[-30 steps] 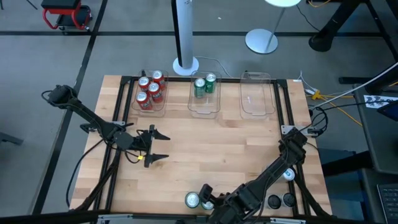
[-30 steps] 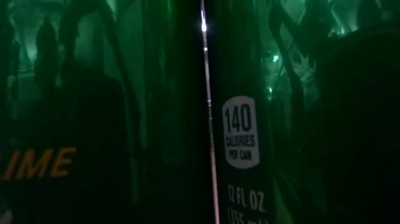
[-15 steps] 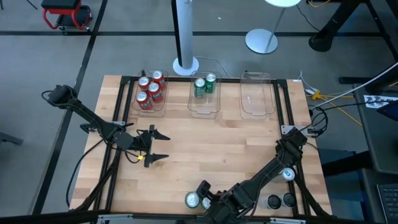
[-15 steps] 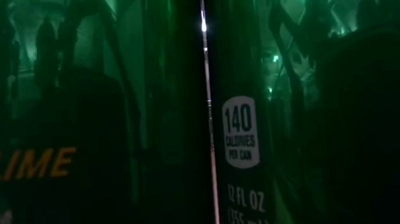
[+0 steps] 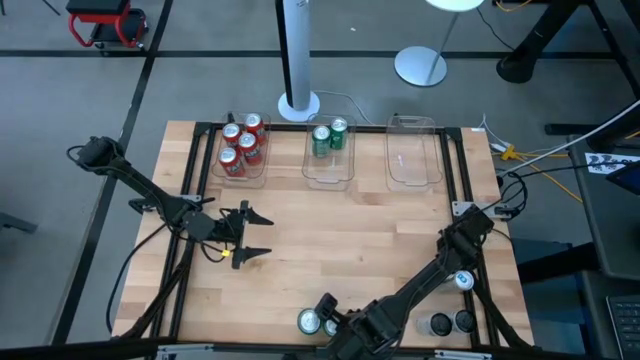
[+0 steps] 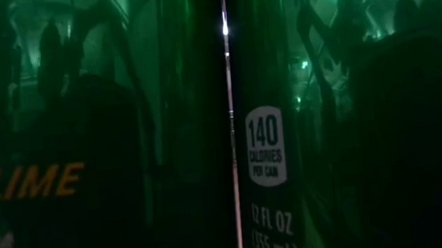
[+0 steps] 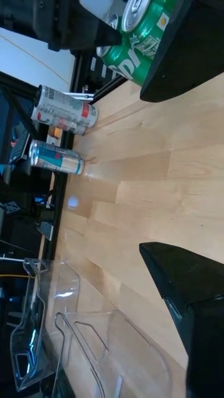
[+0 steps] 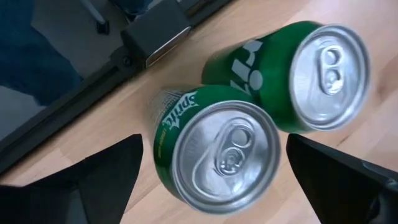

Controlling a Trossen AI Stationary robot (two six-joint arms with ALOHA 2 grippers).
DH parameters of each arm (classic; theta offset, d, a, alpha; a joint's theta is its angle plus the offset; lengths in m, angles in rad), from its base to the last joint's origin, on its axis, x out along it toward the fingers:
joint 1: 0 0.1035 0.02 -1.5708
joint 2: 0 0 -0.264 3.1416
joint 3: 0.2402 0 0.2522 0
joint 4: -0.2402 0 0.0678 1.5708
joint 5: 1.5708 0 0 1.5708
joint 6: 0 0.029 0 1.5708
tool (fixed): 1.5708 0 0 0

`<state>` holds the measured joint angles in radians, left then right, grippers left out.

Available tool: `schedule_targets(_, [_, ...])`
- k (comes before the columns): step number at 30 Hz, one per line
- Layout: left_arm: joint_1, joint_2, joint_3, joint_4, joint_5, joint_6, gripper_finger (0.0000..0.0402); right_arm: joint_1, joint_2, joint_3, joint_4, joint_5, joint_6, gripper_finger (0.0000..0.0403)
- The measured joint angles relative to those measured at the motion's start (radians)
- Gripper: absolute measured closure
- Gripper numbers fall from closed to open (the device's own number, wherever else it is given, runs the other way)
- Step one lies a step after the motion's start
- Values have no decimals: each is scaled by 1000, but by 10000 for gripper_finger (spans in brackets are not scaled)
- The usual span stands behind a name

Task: Sort soda cans
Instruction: Put the right green soda can into the middle transparent bin

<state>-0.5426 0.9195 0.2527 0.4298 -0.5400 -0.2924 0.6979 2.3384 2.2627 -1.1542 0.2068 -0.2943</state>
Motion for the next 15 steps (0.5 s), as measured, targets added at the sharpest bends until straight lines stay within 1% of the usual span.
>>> schedule_targets(12, [0,0,0,0,0,3,27,-10,12,0,9,0,1,8])
schedule_targets(15, [0,0,0,0,0,2,27,-12,16,0,27,-17,6,8])
